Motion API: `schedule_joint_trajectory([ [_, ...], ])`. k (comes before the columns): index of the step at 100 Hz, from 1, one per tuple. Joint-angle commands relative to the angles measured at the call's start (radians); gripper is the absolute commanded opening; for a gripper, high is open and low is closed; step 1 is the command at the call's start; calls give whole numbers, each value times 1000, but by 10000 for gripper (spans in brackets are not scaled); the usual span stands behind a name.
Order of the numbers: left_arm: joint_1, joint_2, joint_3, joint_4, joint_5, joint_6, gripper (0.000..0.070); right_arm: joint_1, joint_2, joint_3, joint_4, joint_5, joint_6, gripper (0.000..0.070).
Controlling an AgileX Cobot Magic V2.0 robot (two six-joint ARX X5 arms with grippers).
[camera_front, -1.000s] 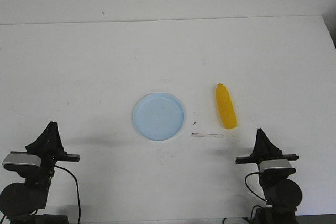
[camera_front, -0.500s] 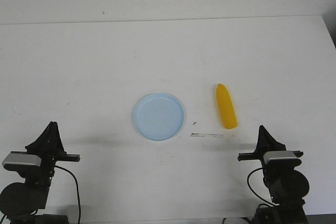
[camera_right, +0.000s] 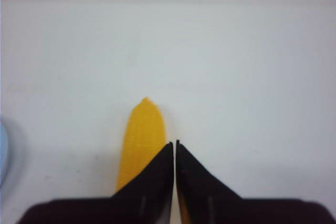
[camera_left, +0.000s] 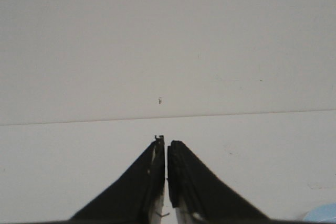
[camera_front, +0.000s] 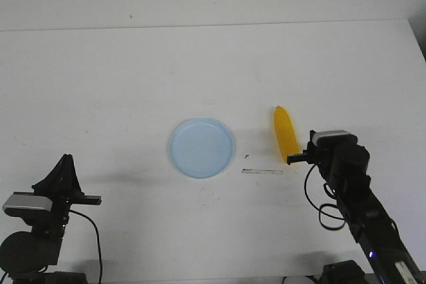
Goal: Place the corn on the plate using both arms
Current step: 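Reach the right gripper down and grasp the yellow corn cob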
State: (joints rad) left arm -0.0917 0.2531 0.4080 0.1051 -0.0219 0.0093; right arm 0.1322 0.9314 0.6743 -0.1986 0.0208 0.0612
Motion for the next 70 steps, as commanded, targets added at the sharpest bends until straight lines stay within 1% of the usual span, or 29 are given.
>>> schedule_joint_trajectory([
  [1, 1, -1, 7, 16, -1, 9, 1, 13, 98, 90, -51, 5, 21, 5],
  [18, 1, -1, 7, 16, -1, 9, 1, 26, 328, 336, -304, 2, 27, 6],
  [27, 1, -1, 7, 16, -1, 9, 1, 32, 440, 463, -439, 2, 71, 6],
  [36, 1, -1, 7, 16, -1, 9, 1, 35, 527, 554, -524, 3, 107, 12],
  [41, 1, -1, 7, 16, -1, 9, 1, 35, 573, 600, -565, 3, 116, 30],
  [44, 1, -1, 7, 16, -1, 9, 1, 37, 597, 623, -588, 4, 119, 64],
  [45, 1, -1, 7, 16, -1, 9, 1, 38, 610, 634, -598, 6, 120, 94],
  [47, 1, -1, 7, 16, -1, 9, 1, 39, 620, 644, -607, 6, 121, 128],
  [58, 1, -1, 7, 16, -1, 9, 1, 39, 682, 686, -648, 5, 124, 440],
  [63, 1, -1, 7, 16, -1, 9, 1, 40, 697, 686, -647, 5, 124, 491],
  [70, 1, -1, 7, 16, -1, 9, 1, 43, 716, 686, -652, 5, 124, 498],
])
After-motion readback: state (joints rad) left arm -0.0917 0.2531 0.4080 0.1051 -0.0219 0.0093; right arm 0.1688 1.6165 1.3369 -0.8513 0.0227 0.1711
